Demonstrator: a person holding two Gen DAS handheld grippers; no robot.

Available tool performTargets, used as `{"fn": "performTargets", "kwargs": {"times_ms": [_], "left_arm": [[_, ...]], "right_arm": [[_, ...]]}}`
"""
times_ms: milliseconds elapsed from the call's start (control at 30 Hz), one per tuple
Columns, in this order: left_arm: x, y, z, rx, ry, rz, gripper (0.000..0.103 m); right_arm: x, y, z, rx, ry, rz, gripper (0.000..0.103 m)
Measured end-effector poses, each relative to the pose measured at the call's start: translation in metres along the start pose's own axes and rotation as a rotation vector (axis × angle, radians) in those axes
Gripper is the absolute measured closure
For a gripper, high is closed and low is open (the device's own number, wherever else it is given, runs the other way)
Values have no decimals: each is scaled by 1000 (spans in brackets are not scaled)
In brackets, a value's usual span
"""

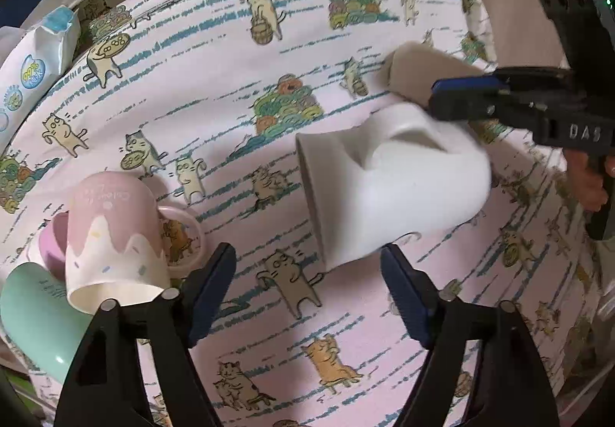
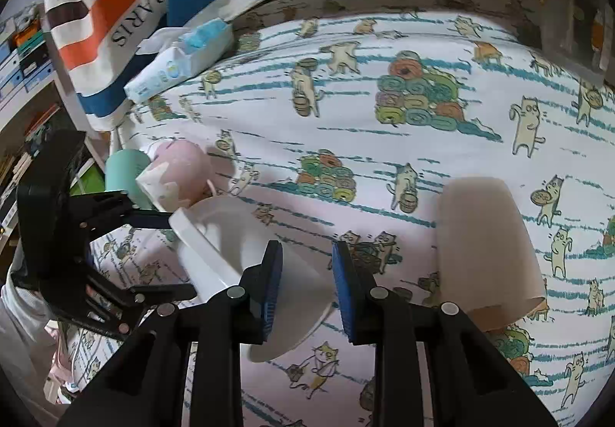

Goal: Flip cup upside down
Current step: 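Close the right gripper on the white mug while the left gripper opens and releases, then rotate the held white mug with the right gripper so its rim faces down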

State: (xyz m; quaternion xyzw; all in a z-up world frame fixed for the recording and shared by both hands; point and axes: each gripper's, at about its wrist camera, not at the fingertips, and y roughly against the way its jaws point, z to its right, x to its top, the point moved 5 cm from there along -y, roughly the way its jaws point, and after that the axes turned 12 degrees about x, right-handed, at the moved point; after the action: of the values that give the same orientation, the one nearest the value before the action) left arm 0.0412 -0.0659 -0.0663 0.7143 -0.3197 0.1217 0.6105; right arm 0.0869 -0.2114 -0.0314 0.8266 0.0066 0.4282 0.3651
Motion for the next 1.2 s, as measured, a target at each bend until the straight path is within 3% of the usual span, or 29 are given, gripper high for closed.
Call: {"fn": "performTargets", "kwargs": {"times_ms": [100,167,233,267,300,367,600,867,933,1067,1200], "left_arm": [[0,6,5,-38,-3,19,45],[-1,9,7,-35,-1,35,62],[0,13,7,-9,2,58,62],[2,15,6,8,1,72,62],[2,17,5,24,-2,80,62],[4,18,3,52,-4,91,62],[2,14,-3,58,11,95,62],[4,16,-3,42,23,111,62],[5,18,-3,34,27,119,62],[5,22,-3,17,41,135,62],[1,31,-10,6,64,146,62]], "right_arm": [[-1,0,-7,11,27,-6,75],[-1,0,-9,44,24,-18,75],[-2,-1,-10,89,12,-34,71],[-3,-3,-10,99,11,-55,58],[-5,-6,-11,92,13,-72,35],[-7,-9,-14,93,19,-74,22],[-19,-22,-40,145,139,-132,21],[-33,-49,-51,-38,273,-160,17],[-35,-54,-52,-86,302,-156,21],[-34,-53,-52,-83,297,-137,23],[-23,-46,-54,-92,229,-60,24]]}}
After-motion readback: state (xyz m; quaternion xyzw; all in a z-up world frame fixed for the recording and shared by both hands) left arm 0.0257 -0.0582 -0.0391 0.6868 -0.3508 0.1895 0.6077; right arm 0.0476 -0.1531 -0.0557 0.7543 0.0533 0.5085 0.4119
